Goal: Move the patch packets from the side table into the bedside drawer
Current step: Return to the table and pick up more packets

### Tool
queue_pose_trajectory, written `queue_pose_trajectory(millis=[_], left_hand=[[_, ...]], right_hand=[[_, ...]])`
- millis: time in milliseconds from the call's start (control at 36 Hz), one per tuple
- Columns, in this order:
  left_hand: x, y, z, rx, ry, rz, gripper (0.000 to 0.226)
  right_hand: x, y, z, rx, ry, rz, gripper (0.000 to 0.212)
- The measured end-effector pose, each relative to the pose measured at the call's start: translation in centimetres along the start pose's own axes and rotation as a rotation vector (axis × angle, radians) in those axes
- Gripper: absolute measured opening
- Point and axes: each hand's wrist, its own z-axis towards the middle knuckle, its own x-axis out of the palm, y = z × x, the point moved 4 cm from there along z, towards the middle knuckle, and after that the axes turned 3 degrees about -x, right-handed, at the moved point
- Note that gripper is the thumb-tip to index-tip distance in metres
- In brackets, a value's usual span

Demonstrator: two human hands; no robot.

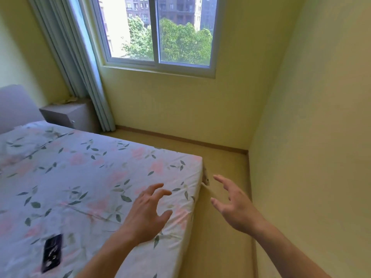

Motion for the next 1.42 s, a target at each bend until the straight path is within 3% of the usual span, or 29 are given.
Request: queue_pose_trajectory(millis=[306, 611, 944, 1139, 1417], left_hand=[[0.1, -8.2, 22.0, 0.063, -0.037, 0.01, 0.048], [2.2, -12.5, 39.2, -0.111, -0.138, -0.014, 0.049], [0.0, -7.9, 52.4, -0.417, -0.278, 0.001, 0.05], [-1.1, -4.2, 65.1, -0.478, -0.34, -0.071, 0.049], [-5.3, -4.6, 85.0, -0.419, -0.354, -0.109, 0.047]], right_hand=[[-10.9, -7.4, 17.6, -0.015, -0.028, -0.027, 0.07], [-19.1, -15.5, 37.9, -0.112, 0.118, -0.043, 0.07], [-20.2, -14.3, 60.3, -0.283, 0.364, -0.024, 0.07], [-20.3, -14.8, 74.5, -0.313, 0.407, -0.065, 0.069], [-21.9, -15.0, 92.9, -0.341, 0.422, -0.071, 0.065]])
